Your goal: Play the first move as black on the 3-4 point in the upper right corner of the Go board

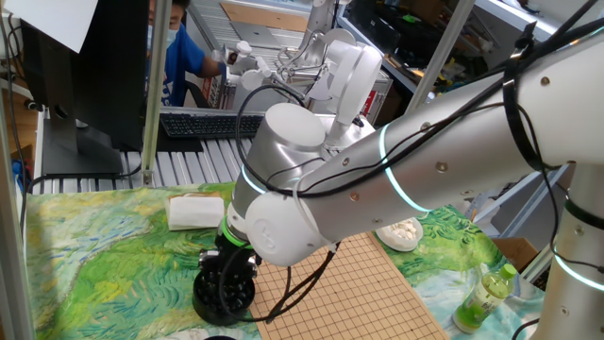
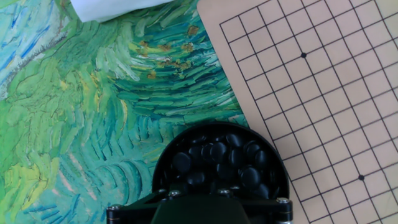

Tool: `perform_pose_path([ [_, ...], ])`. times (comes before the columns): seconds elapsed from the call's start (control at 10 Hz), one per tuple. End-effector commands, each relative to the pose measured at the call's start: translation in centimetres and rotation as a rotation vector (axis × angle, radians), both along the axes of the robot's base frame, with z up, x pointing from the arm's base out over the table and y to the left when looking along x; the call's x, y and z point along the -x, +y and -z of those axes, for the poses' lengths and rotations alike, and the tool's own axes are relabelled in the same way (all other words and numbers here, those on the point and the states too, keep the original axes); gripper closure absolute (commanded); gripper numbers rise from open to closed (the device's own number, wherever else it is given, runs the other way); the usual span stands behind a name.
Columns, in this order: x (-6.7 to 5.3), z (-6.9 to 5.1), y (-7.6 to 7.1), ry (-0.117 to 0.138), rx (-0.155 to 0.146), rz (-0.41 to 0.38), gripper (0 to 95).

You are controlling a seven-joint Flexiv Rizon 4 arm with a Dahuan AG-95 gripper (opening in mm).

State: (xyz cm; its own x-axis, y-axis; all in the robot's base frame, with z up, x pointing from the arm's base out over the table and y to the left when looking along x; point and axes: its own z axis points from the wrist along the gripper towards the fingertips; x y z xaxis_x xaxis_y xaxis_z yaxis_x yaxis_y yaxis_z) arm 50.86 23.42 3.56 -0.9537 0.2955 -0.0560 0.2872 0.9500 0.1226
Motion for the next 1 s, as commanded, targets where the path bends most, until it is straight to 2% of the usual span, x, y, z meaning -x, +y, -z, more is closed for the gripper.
perform_pose_path([
  [0.1,0.0,-0.1,0.0,0.002,-0.003,-0.001,95.0],
  [0.6,-0.1,-1.4,0.2,0.030,-0.007,0.001,95.0],
  [0.8,-0.1,-1.5,0.3,0.030,-0.008,0.000,95.0],
  [1.0,-0.1,-1.7,0.3,0.041,-0.010,-0.004,95.0],
])
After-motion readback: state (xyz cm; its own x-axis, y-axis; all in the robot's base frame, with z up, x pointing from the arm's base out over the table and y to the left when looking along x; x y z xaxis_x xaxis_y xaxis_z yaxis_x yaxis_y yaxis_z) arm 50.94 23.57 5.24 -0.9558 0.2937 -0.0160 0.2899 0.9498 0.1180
